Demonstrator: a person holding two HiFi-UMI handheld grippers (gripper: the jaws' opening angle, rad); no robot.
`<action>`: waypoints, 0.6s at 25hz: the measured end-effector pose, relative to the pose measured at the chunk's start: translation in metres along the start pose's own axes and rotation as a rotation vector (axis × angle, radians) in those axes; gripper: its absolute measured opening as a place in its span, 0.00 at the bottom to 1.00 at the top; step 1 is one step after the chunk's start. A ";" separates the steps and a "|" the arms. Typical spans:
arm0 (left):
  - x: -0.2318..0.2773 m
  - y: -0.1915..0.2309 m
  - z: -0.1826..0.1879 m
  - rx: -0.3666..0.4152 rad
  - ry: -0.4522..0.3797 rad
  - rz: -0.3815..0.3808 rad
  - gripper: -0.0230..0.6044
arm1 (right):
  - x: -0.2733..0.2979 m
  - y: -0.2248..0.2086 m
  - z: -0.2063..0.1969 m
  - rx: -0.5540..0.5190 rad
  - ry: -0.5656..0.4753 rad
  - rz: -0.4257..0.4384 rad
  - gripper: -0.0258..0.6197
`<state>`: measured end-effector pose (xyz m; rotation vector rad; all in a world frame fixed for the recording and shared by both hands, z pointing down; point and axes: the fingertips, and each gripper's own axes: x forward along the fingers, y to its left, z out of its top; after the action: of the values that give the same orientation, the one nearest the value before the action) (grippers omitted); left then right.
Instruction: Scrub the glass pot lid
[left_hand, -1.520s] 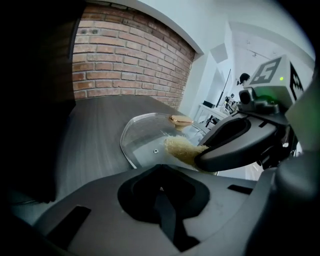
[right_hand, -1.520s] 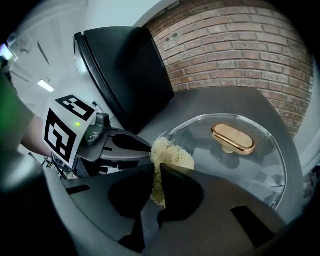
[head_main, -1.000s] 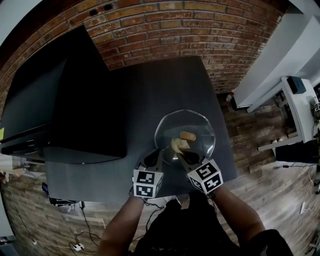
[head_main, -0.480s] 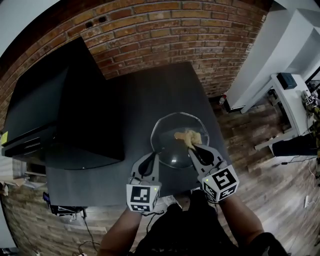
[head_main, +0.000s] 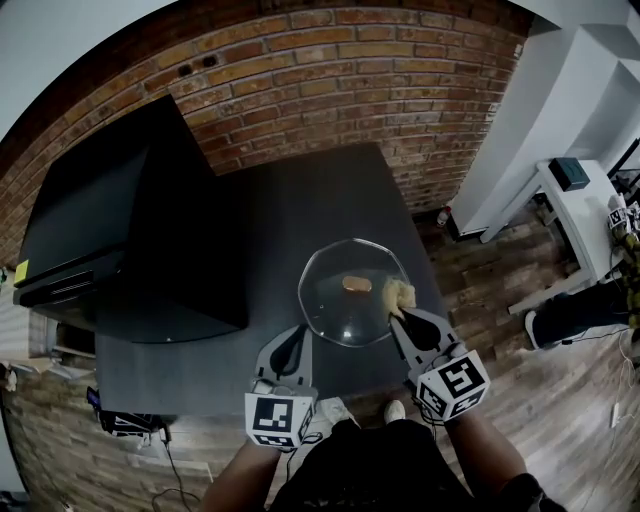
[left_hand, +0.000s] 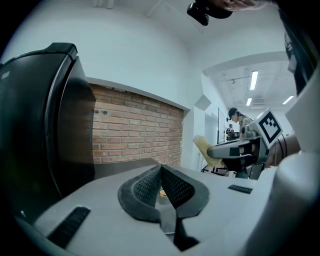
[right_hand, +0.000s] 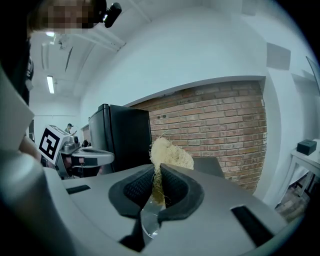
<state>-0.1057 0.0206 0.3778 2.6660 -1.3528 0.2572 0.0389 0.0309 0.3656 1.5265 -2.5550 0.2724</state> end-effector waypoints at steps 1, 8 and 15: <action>-0.002 -0.003 0.001 0.000 0.000 0.005 0.09 | -0.003 -0.001 -0.001 -0.001 0.003 0.008 0.10; -0.011 -0.036 -0.009 -0.036 0.017 0.070 0.09 | -0.030 -0.009 -0.010 0.013 0.008 0.080 0.10; -0.022 -0.095 -0.011 -0.018 0.031 0.083 0.09 | -0.070 -0.007 -0.021 0.022 0.014 0.153 0.10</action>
<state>-0.0429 0.0955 0.3795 2.5840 -1.4508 0.2930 0.0787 0.0925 0.3708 1.3330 -2.6701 0.3285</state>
